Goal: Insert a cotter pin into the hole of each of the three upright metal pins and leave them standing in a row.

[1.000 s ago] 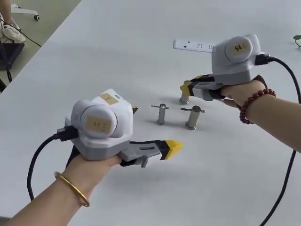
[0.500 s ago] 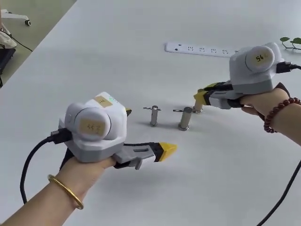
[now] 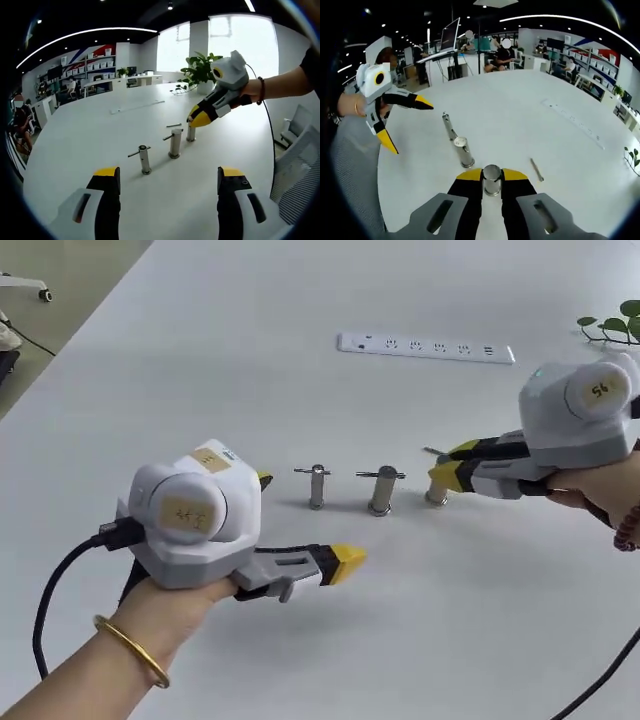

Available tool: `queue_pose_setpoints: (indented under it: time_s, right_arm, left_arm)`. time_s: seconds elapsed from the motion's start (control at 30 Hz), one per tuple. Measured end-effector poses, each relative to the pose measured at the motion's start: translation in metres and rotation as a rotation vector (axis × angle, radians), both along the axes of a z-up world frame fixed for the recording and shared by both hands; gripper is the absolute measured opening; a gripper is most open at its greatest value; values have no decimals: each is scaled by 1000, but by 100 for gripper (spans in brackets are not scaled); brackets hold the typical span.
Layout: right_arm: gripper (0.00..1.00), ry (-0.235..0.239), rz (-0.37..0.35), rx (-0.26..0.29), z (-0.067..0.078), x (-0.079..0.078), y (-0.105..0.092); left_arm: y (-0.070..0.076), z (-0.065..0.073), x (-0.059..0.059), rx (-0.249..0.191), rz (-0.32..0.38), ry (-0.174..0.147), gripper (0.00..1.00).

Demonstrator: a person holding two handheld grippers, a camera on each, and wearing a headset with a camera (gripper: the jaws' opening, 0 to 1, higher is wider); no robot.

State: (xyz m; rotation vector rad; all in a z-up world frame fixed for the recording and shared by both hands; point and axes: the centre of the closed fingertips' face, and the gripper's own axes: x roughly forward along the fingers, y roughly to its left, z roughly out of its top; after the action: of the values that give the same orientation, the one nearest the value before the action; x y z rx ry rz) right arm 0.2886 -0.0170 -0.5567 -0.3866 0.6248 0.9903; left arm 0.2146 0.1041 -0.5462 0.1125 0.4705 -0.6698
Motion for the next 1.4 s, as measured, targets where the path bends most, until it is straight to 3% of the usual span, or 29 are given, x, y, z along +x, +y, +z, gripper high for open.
queue_pose_setpoints:
  time_s: [0.27,0.37,0.6,1.17,1.4]
  right_arm:
    - [8,12,78,18,4,-33,9]
    - [8,15,98,25,3,-33,13]
    - [8,23,139,37,3,-53,27]
    - [8,27,202,44,-3,-70,47]
    - [8,44,198,74,-3,-70,51]
  left_arm:
    - [-1,1,-1,-4,-1,-1,80]
    - [-2,1,-2,-5,-4,-1,80]
    - [-2,1,-2,-7,-2,0,81]
    - [-2,1,-1,-6,-2,-3,81]
    - [-1,0,-1,-5,-2,-3,81]
